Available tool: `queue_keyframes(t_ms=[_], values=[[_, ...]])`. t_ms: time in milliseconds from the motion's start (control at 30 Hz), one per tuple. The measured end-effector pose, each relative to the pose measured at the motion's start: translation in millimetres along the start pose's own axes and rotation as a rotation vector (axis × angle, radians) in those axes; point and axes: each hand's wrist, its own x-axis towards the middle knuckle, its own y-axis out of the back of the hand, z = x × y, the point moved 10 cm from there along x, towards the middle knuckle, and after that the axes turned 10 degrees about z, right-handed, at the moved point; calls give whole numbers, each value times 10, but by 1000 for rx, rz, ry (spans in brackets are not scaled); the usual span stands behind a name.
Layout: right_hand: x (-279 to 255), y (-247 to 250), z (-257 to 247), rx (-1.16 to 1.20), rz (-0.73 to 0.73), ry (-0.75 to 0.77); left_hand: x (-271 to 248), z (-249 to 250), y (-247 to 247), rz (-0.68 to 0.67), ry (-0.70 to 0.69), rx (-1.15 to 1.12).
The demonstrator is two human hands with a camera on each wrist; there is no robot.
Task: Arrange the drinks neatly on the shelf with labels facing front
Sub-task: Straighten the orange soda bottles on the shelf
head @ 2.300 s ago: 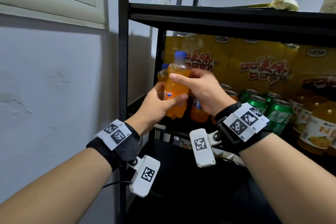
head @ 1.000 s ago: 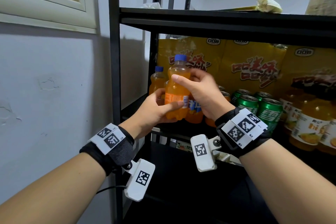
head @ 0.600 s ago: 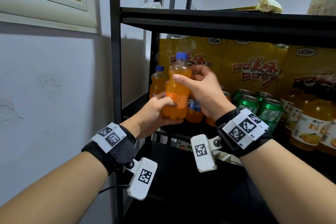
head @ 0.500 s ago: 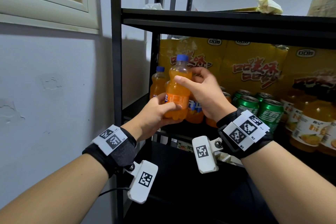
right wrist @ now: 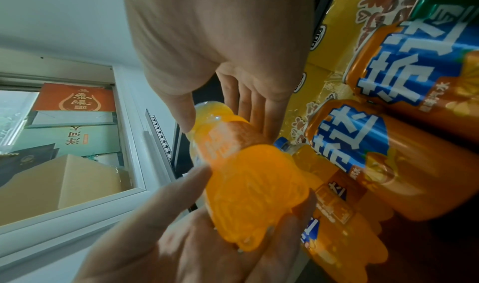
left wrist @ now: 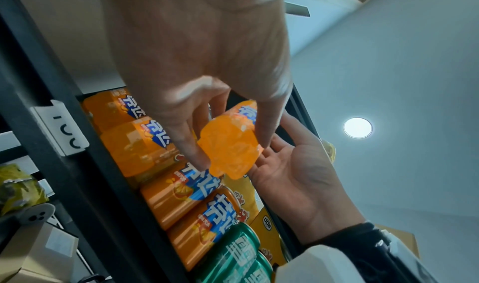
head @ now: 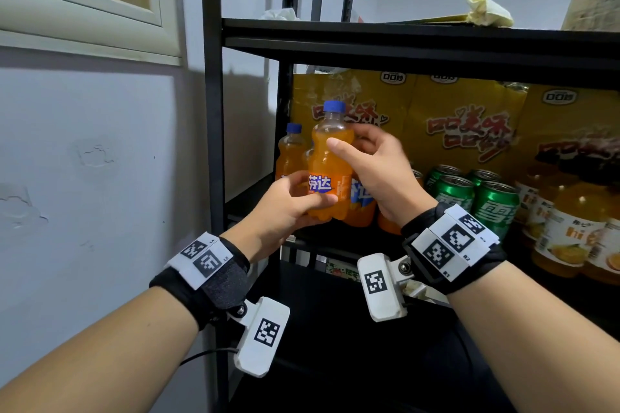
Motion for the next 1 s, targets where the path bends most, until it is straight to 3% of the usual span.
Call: queue_keyframes(t_ms=[167, 467, 667, 1000], values=[[-3, 15, -6, -31, -11, -20, -40, 16, 2, 47, -37, 28], [69, 171, 66, -61, 95, -50, -211, 35, -233, -189, 243, -221], [118, 266, 154, -123, 131, -184, -277, 170, -354, -263, 265, -224], [-31, 244, 388, -243, 35, -414, -135, 251, -429, -97, 276, -123]])
